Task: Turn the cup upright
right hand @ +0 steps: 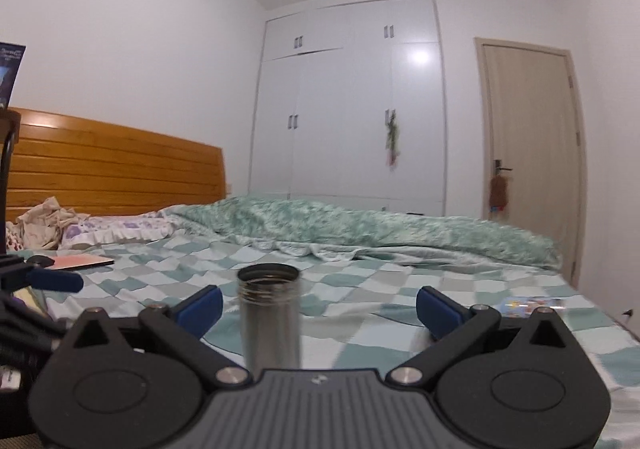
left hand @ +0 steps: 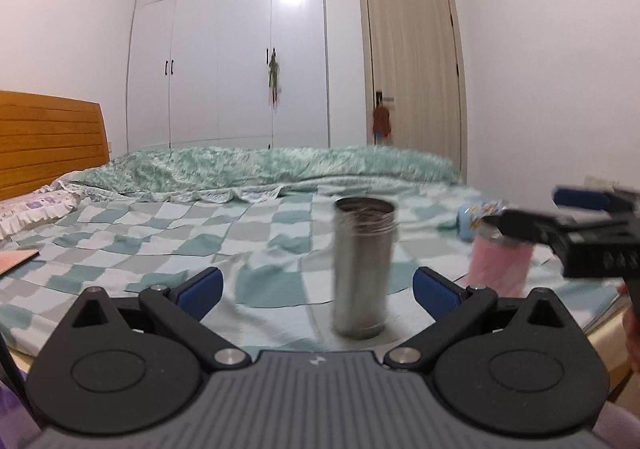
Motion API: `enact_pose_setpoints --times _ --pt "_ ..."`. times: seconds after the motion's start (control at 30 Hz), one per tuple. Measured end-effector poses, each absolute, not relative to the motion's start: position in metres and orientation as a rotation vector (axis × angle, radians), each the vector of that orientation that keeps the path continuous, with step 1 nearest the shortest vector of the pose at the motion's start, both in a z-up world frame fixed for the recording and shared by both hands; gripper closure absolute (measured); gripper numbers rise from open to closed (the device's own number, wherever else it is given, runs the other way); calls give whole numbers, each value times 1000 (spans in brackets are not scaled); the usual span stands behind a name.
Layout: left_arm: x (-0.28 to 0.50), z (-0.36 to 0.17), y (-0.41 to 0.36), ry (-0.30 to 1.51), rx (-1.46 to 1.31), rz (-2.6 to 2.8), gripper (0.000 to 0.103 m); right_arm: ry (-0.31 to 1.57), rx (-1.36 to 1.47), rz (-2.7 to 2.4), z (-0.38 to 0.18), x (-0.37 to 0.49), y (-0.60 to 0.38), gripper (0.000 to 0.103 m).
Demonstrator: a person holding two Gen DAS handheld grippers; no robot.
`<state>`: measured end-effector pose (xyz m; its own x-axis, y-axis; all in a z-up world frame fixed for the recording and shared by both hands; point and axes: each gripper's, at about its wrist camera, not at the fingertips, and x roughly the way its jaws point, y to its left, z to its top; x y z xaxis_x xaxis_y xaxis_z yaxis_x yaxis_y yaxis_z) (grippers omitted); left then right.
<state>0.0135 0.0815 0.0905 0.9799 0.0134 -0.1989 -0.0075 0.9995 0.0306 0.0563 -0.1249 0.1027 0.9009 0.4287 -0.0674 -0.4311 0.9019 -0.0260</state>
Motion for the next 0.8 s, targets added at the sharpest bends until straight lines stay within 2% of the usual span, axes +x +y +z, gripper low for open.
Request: enact_pose_setpoints --times 0.37,0.57,0.8 --pt "-5 58 19 138 20 -12 0 99 -44 280 65 5 -224 0" --pt "-6 33 3 89 53 41 0 110 -57 236 29 -5 -251 0" --pt "-8 12 -3 29 97 73 0 83 -38 225 19 -5 -264 0"
